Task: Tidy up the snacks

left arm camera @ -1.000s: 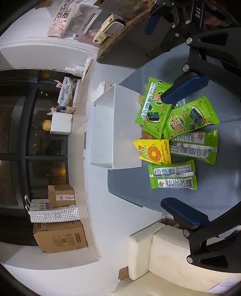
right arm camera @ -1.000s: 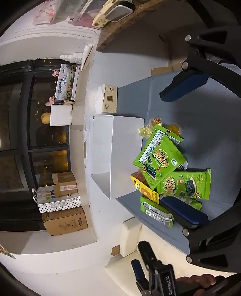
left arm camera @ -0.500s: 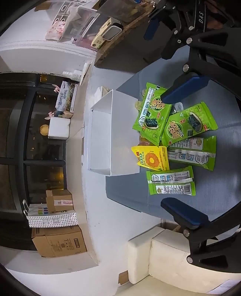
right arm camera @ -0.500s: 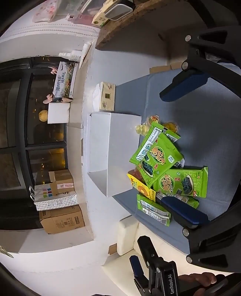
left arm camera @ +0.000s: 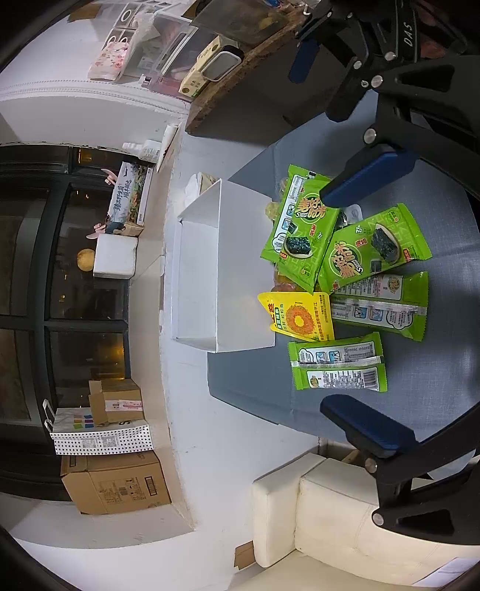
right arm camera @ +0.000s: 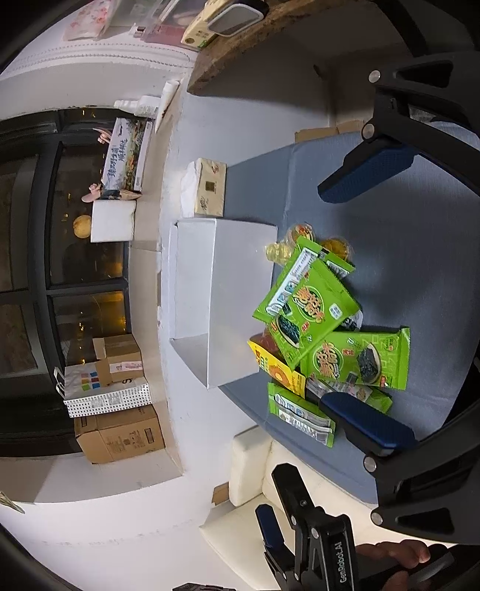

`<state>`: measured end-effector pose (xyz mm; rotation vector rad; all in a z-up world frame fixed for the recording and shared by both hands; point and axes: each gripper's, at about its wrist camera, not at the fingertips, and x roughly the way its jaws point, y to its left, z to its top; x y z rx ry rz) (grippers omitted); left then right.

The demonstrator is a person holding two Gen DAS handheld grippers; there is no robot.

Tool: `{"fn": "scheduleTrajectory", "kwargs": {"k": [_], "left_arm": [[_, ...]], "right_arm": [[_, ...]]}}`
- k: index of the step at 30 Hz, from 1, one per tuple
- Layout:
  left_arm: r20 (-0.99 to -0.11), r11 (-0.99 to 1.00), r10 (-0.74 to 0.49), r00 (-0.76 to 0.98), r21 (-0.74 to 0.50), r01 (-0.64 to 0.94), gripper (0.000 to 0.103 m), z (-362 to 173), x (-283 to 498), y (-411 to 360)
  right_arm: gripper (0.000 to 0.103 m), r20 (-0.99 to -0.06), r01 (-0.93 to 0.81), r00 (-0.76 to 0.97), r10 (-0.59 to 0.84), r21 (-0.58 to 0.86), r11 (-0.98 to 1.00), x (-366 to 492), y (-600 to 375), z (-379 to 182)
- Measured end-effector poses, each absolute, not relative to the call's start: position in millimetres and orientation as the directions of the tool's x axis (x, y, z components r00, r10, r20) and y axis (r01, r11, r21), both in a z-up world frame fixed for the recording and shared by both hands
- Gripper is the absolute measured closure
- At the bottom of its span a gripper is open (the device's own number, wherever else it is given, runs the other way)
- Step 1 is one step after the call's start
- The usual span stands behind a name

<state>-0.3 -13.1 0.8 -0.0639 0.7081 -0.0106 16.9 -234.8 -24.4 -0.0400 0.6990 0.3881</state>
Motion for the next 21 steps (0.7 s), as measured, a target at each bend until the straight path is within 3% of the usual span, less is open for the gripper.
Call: {"fn": "scheduleTrajectory", "kwargs": {"k": [21], "left_arm": [[-0.655,0.998,-0.031,0.755,-0.055,-0.007,0.000,-1.0,-0.2,-16.5]], "right_arm": [[0.000,-0.630,-0.363,0.696,0.344,0.104,0.926,16.7,-235.3,-22.3]]}}
